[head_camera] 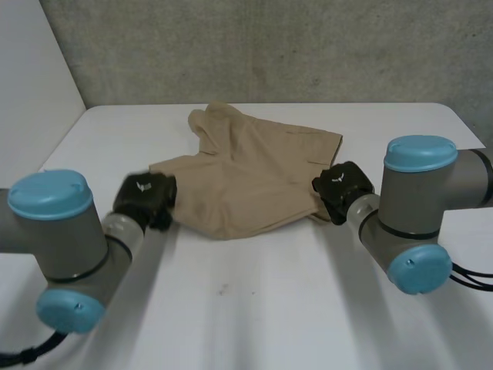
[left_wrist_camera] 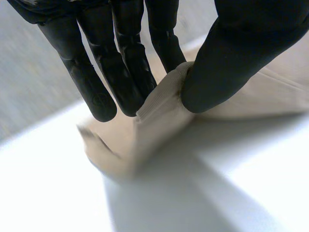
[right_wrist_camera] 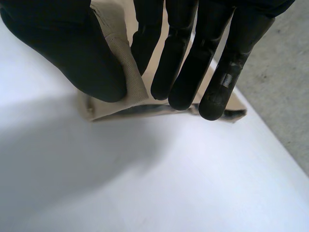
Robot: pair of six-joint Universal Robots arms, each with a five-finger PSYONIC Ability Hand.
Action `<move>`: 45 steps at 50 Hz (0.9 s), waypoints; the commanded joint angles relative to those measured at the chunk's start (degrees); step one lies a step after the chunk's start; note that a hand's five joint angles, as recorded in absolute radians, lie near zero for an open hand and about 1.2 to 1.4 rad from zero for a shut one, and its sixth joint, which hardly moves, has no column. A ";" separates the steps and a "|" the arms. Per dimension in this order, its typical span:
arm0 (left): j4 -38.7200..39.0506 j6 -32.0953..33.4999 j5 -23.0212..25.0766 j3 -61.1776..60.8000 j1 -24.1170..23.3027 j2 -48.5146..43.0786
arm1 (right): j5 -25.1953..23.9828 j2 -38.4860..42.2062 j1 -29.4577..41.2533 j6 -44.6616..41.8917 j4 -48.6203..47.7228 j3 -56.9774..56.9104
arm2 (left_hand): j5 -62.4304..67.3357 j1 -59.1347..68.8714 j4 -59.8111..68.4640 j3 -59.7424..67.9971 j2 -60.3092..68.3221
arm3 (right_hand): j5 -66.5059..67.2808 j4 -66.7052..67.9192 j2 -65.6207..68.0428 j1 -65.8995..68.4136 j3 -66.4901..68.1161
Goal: Fold the shorts.
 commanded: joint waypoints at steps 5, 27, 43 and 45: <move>-10.41 7.29 0.01 -8.49 -0.33 8.75 | -0.58 -11.61 -0.50 -0.60 5.21 10.25 | 14.32 14.08 11.27 11.54 11.25 | 12.84 11.63 12.34 24.10 12.14; -30.45 10.81 0.71 -21.07 -5.95 24.04 | -2.51 -24.98 -6.48 -17.65 19.72 30.91 | 14.32 14.08 11.27 11.54 11.25 | 12.84 11.63 12.34 24.10 12.14; -24.84 32.68 13.54 -4.82 -2.27 20.19 | -1.98 -24.45 -7.36 -17.74 15.94 31.61 | -55.64 -55.87 -58.68 -58.41 -58.71 | 12.84 11.63 12.34 24.10 12.14; -22.47 33.83 14.33 -1.66 -1.13 16.77 | -1.98 -24.45 -7.19 -17.47 15.33 31.70 | -55.30 -55.53 -58.35 -58.07 -58.37 | 12.84 11.63 12.34 24.10 12.14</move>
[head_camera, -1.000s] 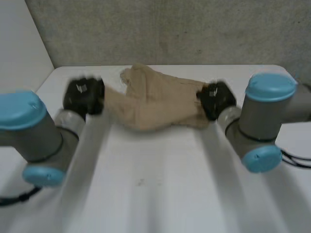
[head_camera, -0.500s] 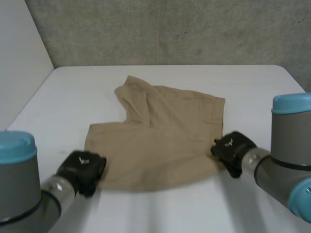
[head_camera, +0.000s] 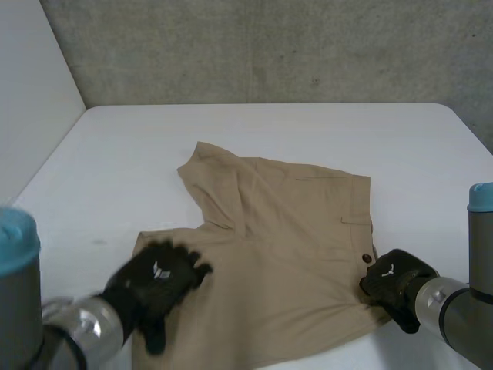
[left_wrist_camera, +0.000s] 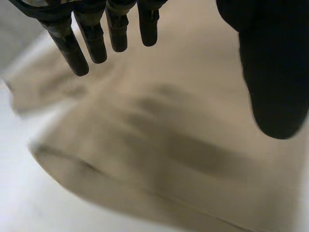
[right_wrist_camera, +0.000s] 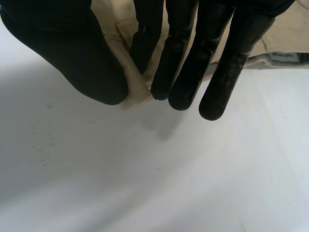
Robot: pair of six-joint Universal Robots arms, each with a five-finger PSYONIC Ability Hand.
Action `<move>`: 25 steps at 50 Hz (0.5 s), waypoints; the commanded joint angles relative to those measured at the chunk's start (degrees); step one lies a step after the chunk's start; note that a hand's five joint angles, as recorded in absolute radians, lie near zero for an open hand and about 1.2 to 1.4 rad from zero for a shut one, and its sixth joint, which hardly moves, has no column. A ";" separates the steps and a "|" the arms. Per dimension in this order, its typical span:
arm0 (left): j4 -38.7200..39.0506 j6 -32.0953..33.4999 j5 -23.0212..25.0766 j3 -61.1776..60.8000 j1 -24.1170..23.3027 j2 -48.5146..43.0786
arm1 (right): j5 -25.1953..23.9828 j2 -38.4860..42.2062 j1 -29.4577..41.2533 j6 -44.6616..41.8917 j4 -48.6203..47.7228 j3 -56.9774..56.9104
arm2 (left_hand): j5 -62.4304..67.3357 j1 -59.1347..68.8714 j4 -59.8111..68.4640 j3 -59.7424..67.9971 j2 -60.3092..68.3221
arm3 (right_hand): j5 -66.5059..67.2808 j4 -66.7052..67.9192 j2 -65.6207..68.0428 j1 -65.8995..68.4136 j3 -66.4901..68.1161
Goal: Fold the shorts.
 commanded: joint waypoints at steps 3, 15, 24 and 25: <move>10.83 11.95 6.71 18.87 6.00 -14.49 | 0.04 0.10 0.49 0.80 -2.89 -0.09 | -1.08 0.72 -0.14 -0.61 -0.09 | 12.83 11.62 12.34 24.10 12.13; 12.16 11.68 9.61 51.22 6.88 -44.29 | 0.13 1.95 0.49 0.97 -4.56 0.53 | 7.32 9.13 8.26 7.80 8.32 | 12.83 11.62 12.34 24.10 12.13; 11.37 11.25 12.60 62.03 7.76 -55.10 | 0.22 2.48 0.49 0.97 -5.62 0.79 | 36.16 37.97 37.10 36.64 37.15 | 12.83 11.62 12.34 24.10 12.13; 11.19 11.16 12.51 62.48 7.76 -55.64 | 0.22 2.48 0.40 0.97 -5.70 0.79 | 42.42 44.23 43.36 42.90 43.42 | 12.83 11.62 12.34 24.10 12.13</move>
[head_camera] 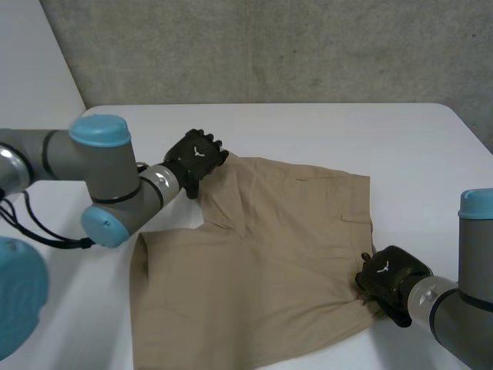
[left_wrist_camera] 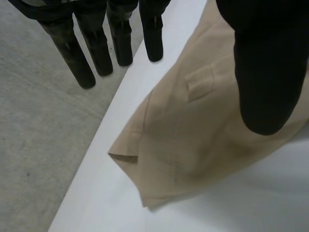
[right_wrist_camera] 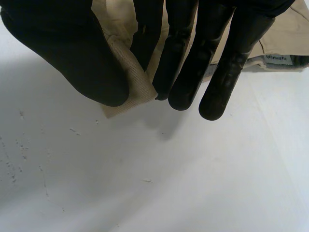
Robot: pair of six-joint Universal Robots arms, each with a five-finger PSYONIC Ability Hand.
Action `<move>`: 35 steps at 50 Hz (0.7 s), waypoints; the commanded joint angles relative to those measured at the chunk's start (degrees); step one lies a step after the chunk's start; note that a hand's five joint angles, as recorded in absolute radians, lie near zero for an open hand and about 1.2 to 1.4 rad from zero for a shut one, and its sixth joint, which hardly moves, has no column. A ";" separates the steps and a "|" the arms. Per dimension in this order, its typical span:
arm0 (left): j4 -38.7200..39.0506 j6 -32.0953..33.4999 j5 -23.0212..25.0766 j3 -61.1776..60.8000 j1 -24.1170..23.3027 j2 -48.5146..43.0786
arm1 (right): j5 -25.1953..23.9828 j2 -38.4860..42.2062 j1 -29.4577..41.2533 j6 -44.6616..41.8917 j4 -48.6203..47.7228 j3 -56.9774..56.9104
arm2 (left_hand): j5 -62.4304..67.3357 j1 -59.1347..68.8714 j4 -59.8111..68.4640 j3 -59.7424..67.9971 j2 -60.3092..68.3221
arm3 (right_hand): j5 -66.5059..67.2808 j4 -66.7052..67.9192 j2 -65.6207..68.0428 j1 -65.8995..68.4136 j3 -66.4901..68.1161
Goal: Fold the shorts.
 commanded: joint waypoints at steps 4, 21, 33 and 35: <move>-2.82 -0.57 0.49 6.57 0.90 -6.58 | 0.04 0.42 -0.19 -0.01 -1.14 0.27 | 59.40 59.67 59.52 59.65 59.59 | 12.83 11.64 12.34 23.62 12.14; -4.85 -3.38 -18.32 -12.93 3.19 6.86 | 0.04 0.68 -0.10 -0.01 -1.14 0.18 | 59.42 59.69 59.55 59.67 59.61 | 12.83 11.64 12.34 23.62 12.14; -3.45 -14.19 -17.97 -14.35 3.01 12.49 | 0.21 0.77 -0.01 -0.01 -1.67 0.62 | 5.62 5.89 5.74 5.87 5.81 | 12.83 11.64 12.34 23.62 12.14; -2.22 -15.59 -17.45 -12.68 3.10 12.40 | 0.21 0.77 -0.01 -0.01 -1.76 0.62 | 6.12 6.39 6.24 6.37 6.31 | 12.83 11.64 12.34 23.62 12.14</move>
